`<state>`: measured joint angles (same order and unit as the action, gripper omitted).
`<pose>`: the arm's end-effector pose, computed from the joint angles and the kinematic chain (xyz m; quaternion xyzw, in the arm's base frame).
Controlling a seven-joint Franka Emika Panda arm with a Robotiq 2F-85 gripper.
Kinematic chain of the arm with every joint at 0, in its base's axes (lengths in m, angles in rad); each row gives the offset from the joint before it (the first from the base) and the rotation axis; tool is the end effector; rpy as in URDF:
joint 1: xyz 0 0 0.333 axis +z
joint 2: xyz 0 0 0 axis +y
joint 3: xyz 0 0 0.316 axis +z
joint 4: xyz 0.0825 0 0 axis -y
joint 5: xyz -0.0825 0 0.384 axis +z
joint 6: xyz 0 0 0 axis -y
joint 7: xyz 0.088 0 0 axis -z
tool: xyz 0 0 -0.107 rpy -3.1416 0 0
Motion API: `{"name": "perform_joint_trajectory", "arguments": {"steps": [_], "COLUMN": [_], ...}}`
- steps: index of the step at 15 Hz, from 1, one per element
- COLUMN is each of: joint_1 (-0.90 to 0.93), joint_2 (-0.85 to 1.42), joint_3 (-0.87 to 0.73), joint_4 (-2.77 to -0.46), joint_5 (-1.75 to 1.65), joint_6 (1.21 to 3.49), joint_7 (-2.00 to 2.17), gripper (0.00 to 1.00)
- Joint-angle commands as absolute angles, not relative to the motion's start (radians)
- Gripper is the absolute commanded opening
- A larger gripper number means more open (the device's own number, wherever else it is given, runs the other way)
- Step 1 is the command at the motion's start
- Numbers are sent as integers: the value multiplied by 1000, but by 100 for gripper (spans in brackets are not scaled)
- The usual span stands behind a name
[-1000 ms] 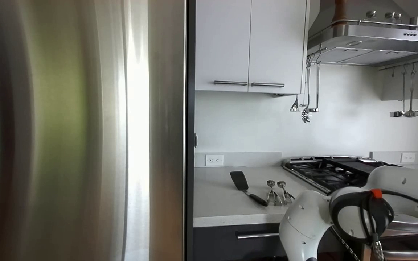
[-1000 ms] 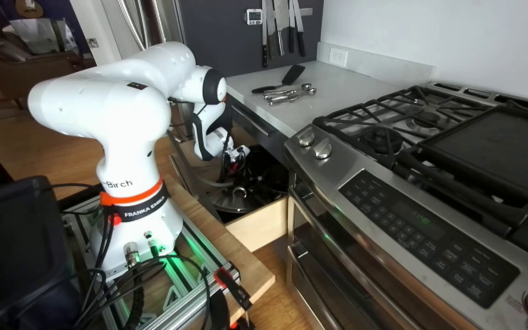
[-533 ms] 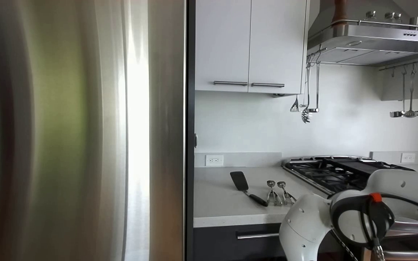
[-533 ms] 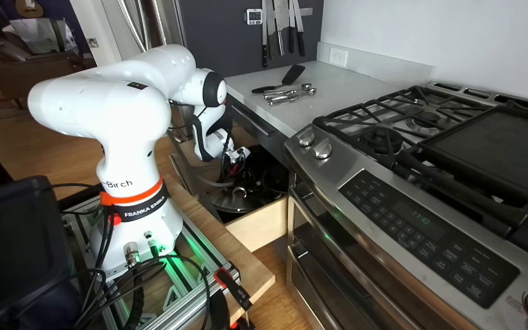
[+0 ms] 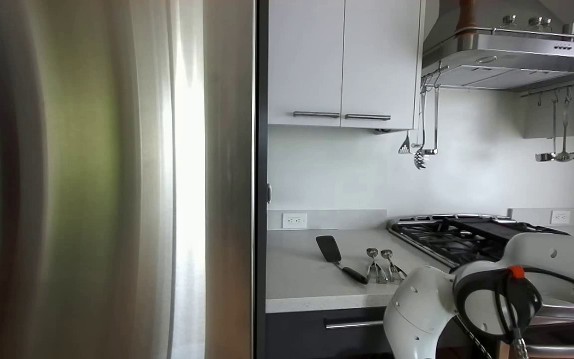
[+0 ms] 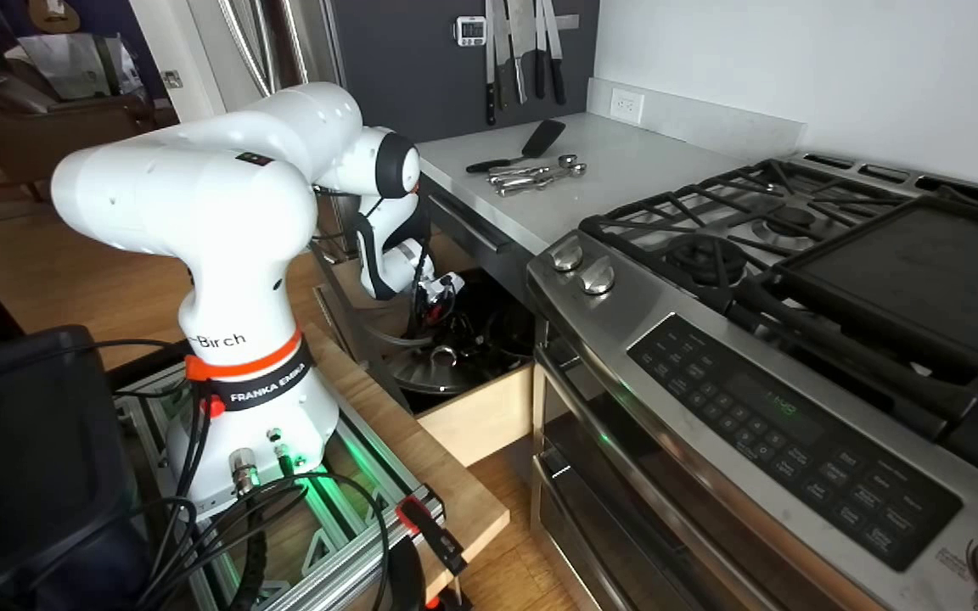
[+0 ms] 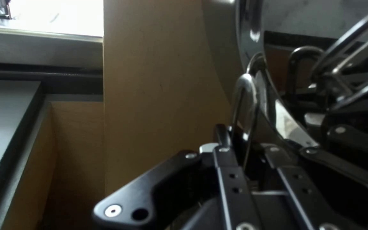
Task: Pick up the silver pot from the open drawer and place it on the bottom left cooker on the hob of the stove
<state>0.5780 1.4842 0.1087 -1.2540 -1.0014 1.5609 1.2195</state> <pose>0.4621 0.2613 -0.1522 0.8029 0.0409 -0.0079 0.5947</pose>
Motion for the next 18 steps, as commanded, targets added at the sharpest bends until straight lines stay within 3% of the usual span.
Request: {"name": "perform_joint_trajectory", "arguments": {"steps": [1,18], "joint_1": [587,640], "joint_2": [1470,1316], "joint_3": [105,81], "joint_4": [-1269,-1446], "joint_5": [-997,-998], "joint_6": [1535,1506], "joint_7": [1232,1415], "gripper": [2,2]}}
